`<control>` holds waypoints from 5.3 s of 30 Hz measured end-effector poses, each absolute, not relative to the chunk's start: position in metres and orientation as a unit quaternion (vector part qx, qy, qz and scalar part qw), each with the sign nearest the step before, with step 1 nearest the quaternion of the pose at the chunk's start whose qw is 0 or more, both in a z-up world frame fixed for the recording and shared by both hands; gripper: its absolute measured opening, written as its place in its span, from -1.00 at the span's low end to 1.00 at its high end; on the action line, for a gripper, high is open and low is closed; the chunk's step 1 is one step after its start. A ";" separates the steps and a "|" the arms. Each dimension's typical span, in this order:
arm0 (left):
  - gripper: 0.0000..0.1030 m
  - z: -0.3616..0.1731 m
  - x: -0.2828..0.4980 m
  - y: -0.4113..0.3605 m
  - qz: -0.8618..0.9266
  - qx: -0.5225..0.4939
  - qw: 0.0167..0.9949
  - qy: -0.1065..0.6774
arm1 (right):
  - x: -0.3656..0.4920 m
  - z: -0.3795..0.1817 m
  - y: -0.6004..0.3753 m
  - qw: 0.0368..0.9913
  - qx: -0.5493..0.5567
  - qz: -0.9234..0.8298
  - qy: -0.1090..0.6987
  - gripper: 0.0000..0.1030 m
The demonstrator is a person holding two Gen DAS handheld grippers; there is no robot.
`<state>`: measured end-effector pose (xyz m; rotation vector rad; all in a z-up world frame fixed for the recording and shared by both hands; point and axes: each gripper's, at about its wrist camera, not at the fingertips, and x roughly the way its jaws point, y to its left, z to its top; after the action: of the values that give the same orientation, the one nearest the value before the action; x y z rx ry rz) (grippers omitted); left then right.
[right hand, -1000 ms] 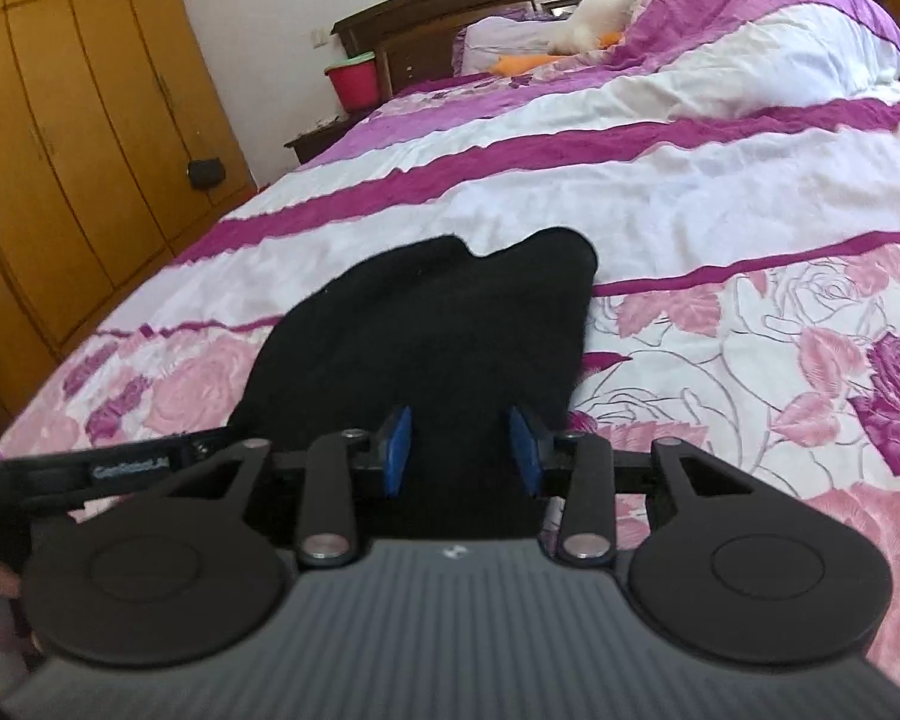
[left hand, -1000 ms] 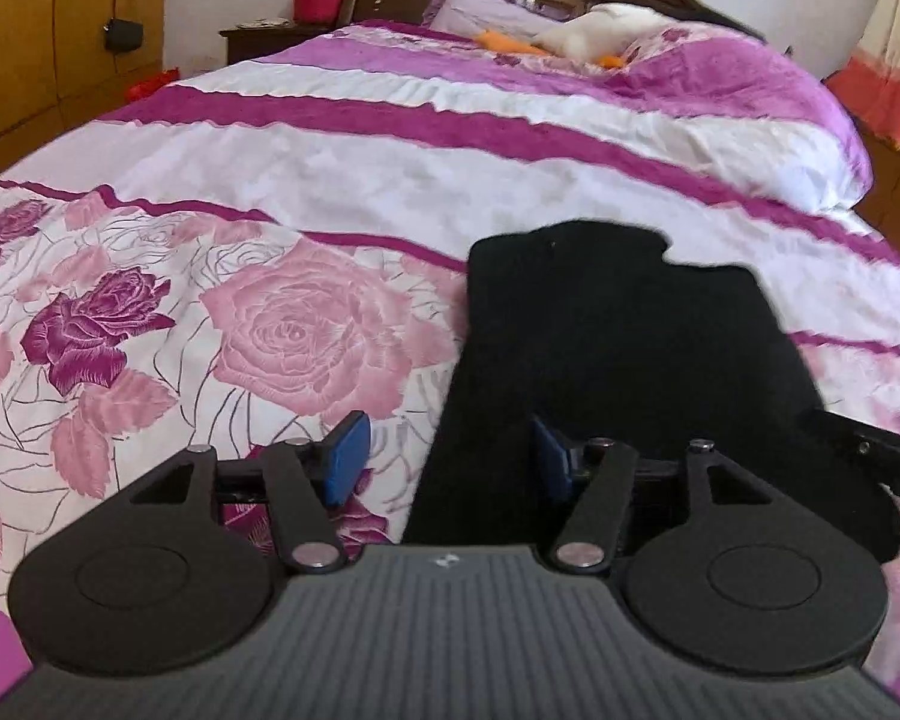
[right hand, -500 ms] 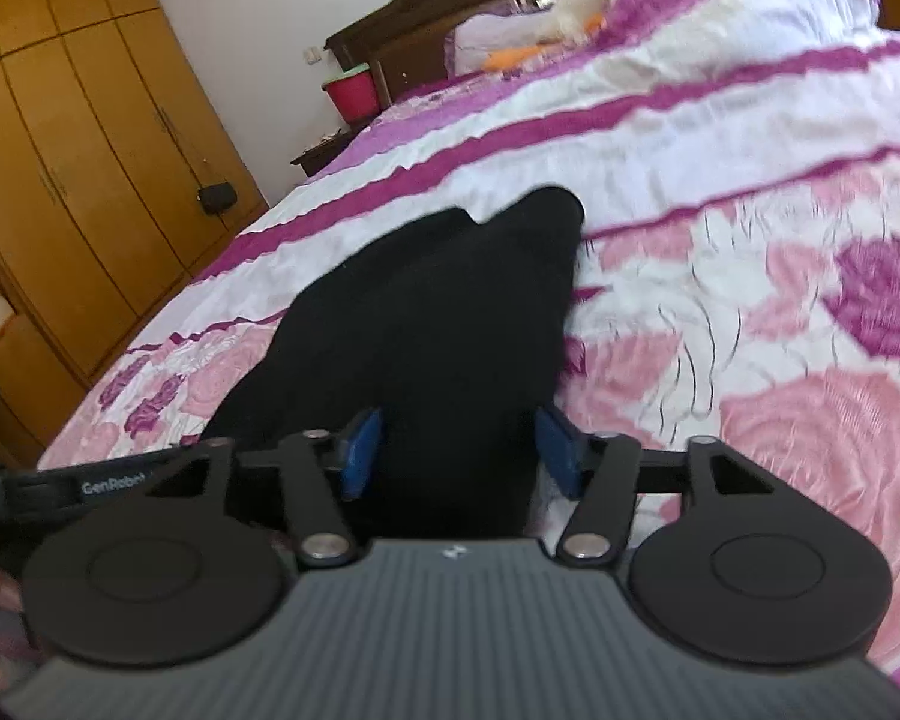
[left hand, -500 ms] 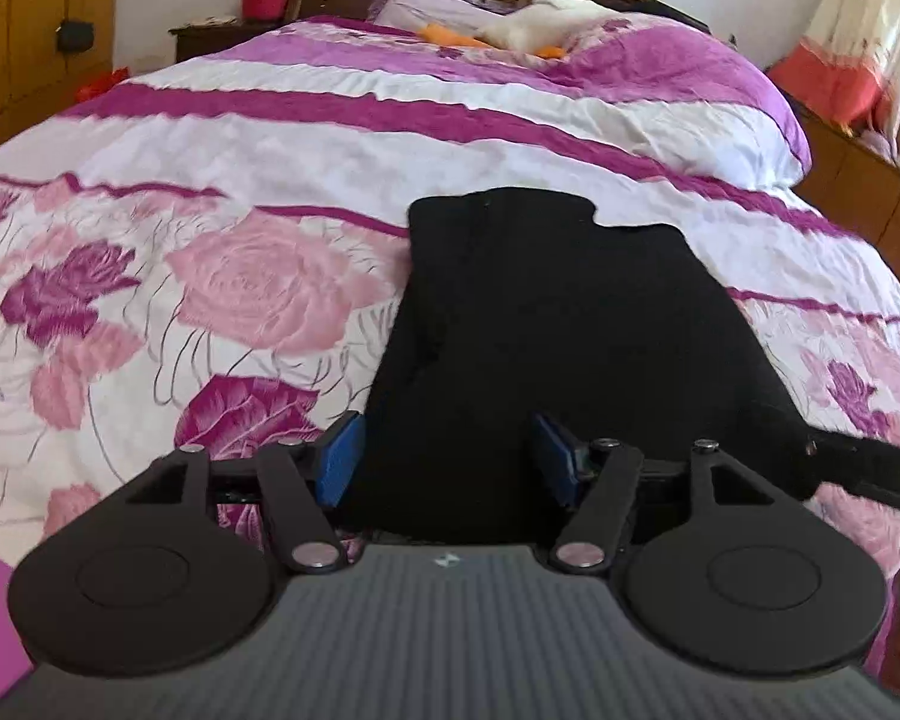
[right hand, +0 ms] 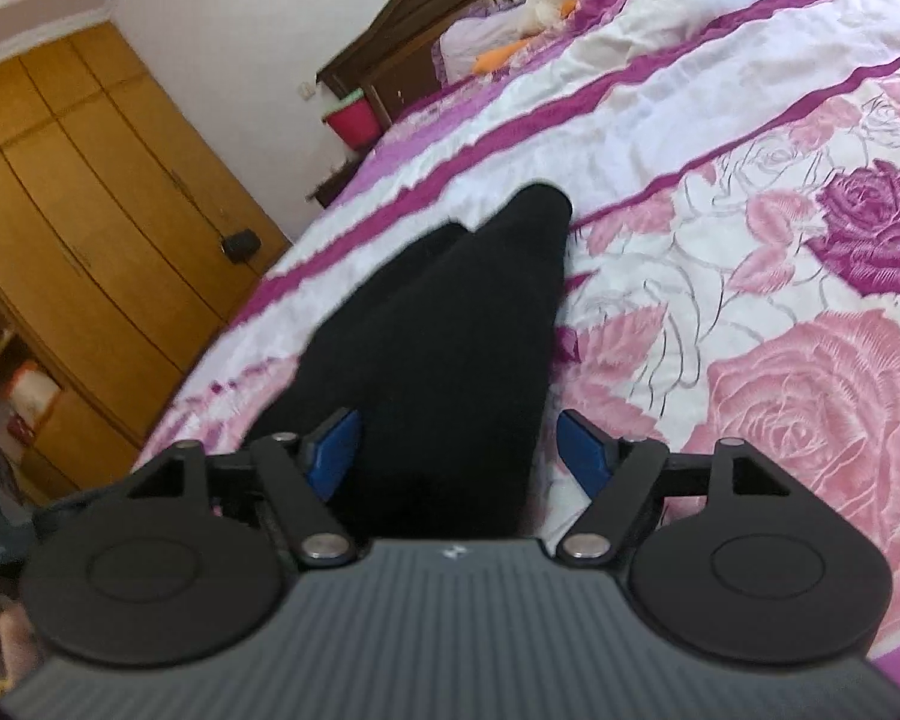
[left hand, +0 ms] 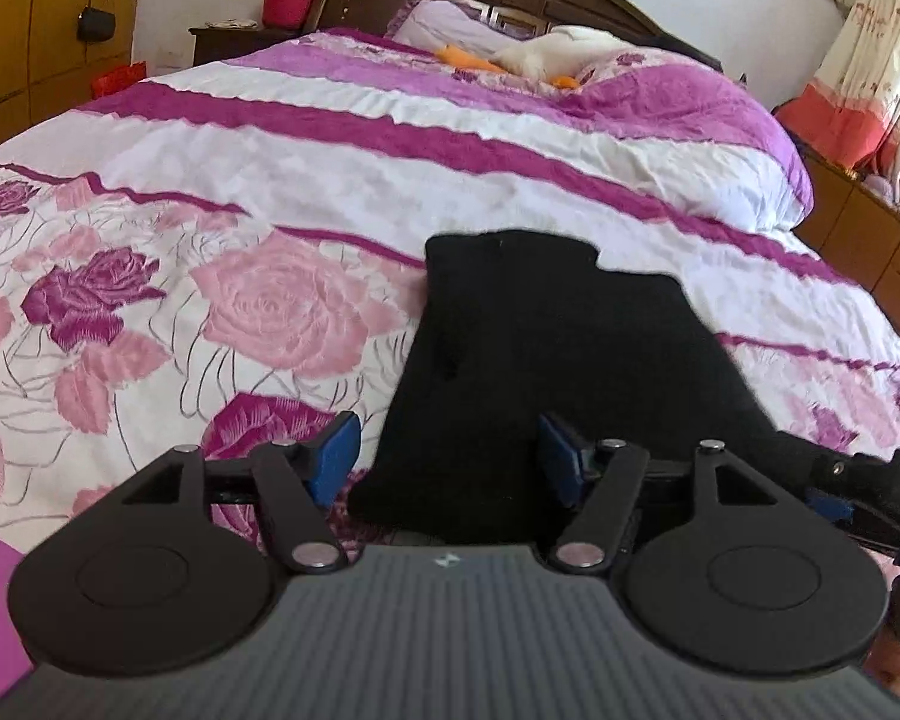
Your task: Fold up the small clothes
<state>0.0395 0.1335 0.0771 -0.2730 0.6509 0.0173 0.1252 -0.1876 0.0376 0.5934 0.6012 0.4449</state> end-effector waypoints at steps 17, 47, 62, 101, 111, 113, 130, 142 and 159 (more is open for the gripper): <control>0.45 0.062 0.068 0.134 -0.014 -0.173 0.925 0.339 | 0.163 0.010 -0.184 0.840 0.348 0.240 0.339 0.45; 0.58 0.022 0.111 0.150 -0.137 -0.277 0.891 0.332 | 0.197 -0.004 -0.151 0.844 0.339 0.264 0.320 0.55; -0.17 0.042 0.095 0.158 -0.158 -0.354 0.860 0.333 | 0.185 0.040 -0.154 0.847 0.327 0.276 0.316 0.05; 0.10 0.064 -0.069 0.044 -0.087 -0.092 0.937 0.325 | 0.011 0.043 -0.236 0.944 0.154 0.126 0.262 0.14; 0.25 0.040 -0.057 0.047 -0.062 -0.091 0.933 0.343 | 0.016 0.024 -0.223 0.945 0.114 0.146 0.269 -0.19; 0.26 0.045 -0.061 0.045 -0.054 -0.091 0.933 0.343 | 0.011 0.029 -0.223 0.947 0.116 0.143 0.265 -0.17; 0.80 0.074 -0.120 -0.003 -0.042 -0.027 0.934 0.353 | -0.040 0.052 -0.203 0.947 0.084 0.134 0.278 0.35; 0.87 0.050 -0.115 -0.008 -0.006 -0.018 0.918 0.397 | -0.044 0.030 -0.203 0.944 0.067 0.085 0.311 0.44; 0.87 0.044 -0.114 -0.011 0.005 -0.014 0.916 0.401 | -0.041 0.022 -0.203 0.937 0.072 0.081 0.332 0.44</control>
<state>-0.1137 -0.0107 0.0438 -0.0297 0.8251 0.0110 -0.0408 -0.2032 0.0220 0.1475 0.6773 0.1653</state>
